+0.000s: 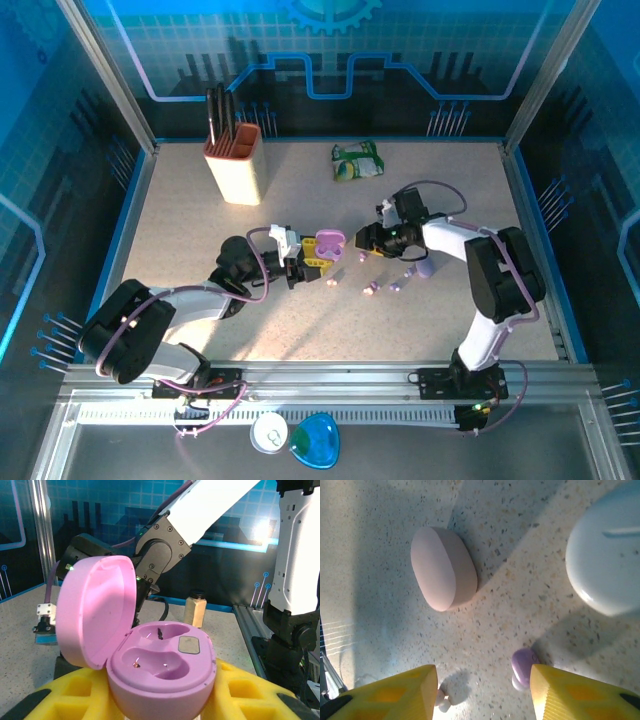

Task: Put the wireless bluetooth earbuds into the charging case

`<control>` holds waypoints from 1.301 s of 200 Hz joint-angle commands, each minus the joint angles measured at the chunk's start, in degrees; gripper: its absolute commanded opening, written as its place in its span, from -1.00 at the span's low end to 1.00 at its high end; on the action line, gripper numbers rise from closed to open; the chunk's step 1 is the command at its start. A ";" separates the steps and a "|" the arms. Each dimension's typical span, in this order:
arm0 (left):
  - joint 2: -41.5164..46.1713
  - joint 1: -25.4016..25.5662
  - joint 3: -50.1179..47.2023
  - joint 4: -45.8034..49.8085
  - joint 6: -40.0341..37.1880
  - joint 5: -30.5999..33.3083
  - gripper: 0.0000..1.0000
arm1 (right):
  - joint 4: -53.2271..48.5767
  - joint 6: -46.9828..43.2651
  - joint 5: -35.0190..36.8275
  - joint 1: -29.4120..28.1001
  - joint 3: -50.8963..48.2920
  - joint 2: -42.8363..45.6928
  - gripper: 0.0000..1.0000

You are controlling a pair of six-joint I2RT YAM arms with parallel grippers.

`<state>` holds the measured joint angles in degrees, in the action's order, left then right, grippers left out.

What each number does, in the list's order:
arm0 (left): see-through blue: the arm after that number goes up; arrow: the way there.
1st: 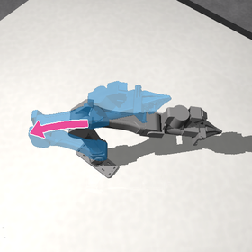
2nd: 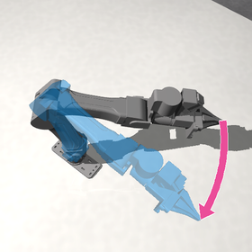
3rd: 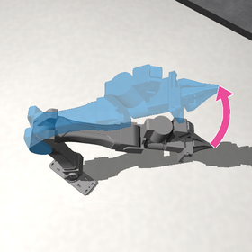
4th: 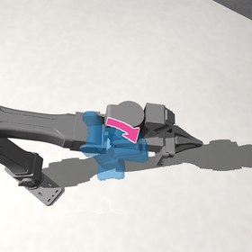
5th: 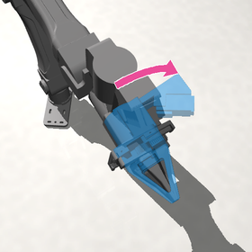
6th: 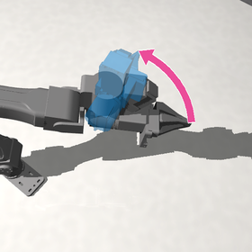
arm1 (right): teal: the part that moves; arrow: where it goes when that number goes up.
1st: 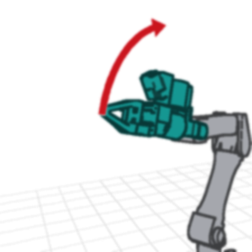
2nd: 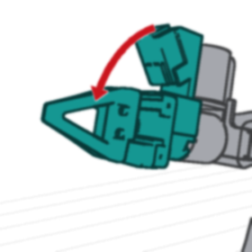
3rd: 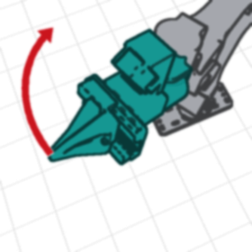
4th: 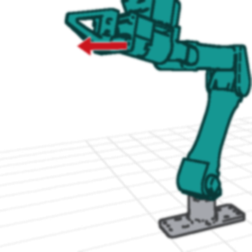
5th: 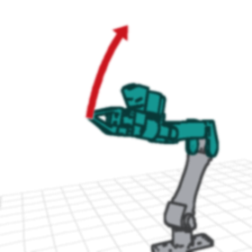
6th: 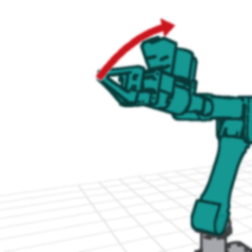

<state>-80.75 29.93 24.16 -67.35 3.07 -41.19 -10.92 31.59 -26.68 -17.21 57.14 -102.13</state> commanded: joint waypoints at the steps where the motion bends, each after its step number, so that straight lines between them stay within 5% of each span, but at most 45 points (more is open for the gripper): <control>1: 0.51 -0.28 -0.30 -0.71 0.38 -0.15 -0.45 | -0.31 -1.18 2.60 -0.96 2.42 -2.38 0.05; 260: 2.75 -0.24 -1.59 2.01 0.08 0.07 -0.44 | -2.99 -4.73 -3.21 -1.86 -0.41 -3.08 -0.21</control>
<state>-79.61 29.93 23.24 -65.63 3.07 -41.17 -11.88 29.02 -28.97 -18.37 58.02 -107.02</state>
